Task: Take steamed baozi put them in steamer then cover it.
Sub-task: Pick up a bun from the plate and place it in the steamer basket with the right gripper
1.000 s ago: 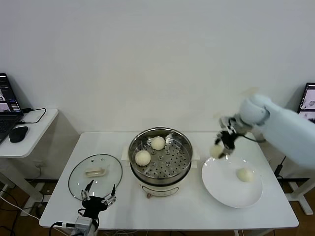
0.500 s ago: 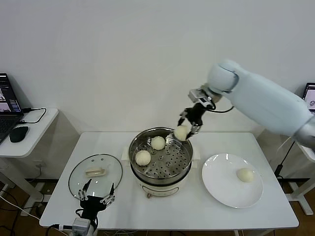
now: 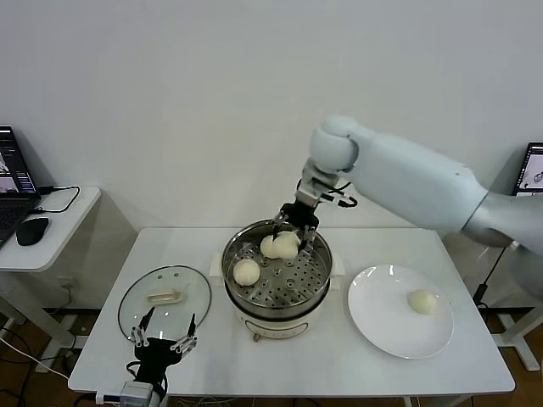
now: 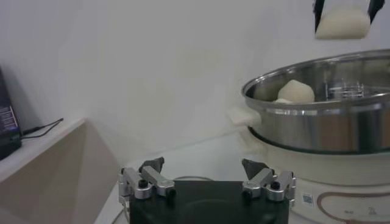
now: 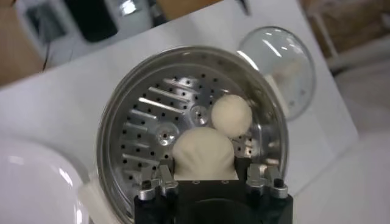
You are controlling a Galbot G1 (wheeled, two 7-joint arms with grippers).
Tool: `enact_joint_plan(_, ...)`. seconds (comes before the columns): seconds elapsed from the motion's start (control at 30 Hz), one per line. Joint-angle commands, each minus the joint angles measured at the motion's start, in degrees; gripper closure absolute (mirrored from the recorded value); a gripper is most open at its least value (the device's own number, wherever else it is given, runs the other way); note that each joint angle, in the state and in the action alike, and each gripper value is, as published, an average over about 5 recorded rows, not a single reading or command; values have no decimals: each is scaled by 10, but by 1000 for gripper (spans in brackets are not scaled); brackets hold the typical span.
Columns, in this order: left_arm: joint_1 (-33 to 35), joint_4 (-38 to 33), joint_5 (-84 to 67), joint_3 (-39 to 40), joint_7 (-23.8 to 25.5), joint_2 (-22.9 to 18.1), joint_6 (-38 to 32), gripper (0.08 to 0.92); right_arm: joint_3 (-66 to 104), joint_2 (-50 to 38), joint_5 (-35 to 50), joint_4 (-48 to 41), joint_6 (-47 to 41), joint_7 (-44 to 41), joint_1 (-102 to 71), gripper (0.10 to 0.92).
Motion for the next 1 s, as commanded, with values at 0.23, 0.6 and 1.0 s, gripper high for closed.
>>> enact_joint_plan(0.23,5,-5,0,0,0,-1,0,177,-16,37,-134,40,102,25,-42,421)
enact_joint_plan(0.6,-3,8,0,1,2,2,1,177,-15,35,-146,67,103,24,-71,414)
enact_joint_plan(1.0,-8,20,0,3,2,2,2,177,-16,29,-154,99,96,23,-85,414)
